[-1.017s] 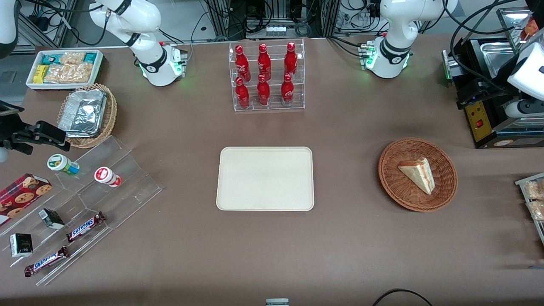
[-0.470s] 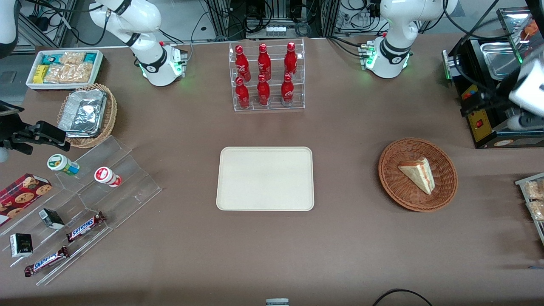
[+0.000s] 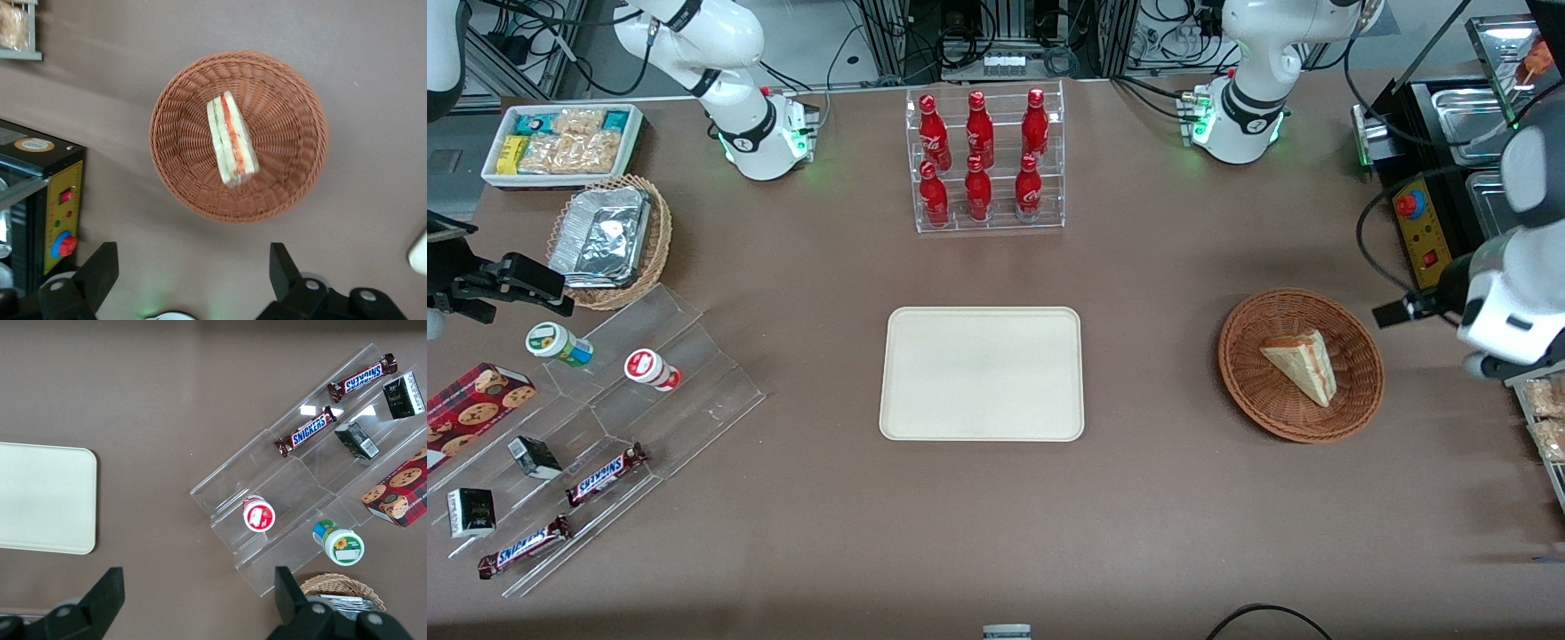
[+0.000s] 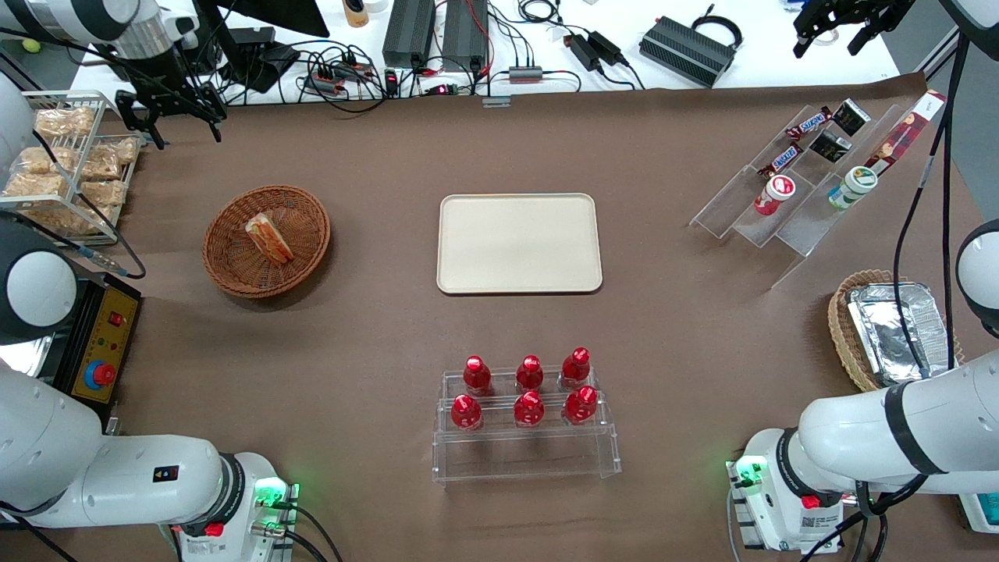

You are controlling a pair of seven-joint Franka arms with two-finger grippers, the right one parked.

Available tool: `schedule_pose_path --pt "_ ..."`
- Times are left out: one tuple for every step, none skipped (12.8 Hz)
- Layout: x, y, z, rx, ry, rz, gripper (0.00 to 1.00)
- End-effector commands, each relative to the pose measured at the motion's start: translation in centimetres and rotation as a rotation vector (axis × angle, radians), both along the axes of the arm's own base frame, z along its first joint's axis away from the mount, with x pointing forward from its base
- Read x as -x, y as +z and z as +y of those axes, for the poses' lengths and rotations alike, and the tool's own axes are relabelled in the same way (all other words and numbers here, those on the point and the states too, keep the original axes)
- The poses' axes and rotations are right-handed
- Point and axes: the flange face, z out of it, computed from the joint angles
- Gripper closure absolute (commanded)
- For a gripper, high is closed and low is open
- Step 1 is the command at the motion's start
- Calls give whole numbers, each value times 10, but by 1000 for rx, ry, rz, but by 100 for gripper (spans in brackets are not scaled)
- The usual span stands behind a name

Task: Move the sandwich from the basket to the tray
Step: 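Move the open left gripper down over the sandwich in the wicker basket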

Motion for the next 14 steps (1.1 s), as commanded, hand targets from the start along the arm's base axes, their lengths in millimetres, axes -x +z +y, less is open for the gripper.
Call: schedule_pose_path --pt "8 -37 17 -25 149 -44 0" --pt "9 -57 20 -31 226 -69 0" --pt "14 -79 19 -41 310 -102 0" --pt "23 -100 20 -48 378 -124 0" --pt "31 -117 18 -46 401 -152 0" --pt "35 -129 17 -40 408 -174 0" --pt "38 -140 16 -31 417 -186 0" --pt "45 -154 15 -18 425 -190 0" --pt "54 -169 15 -14 425 -203 0" --pt "61 -180 14 -8 426 -219 0" --pt "61 -183 13 -7 424 -224 0" --pt "61 -185 13 -7 424 -224 0" --pt "60 -185 13 -5 425 -228 0" --pt "59 -187 11 6 435 -234 0"
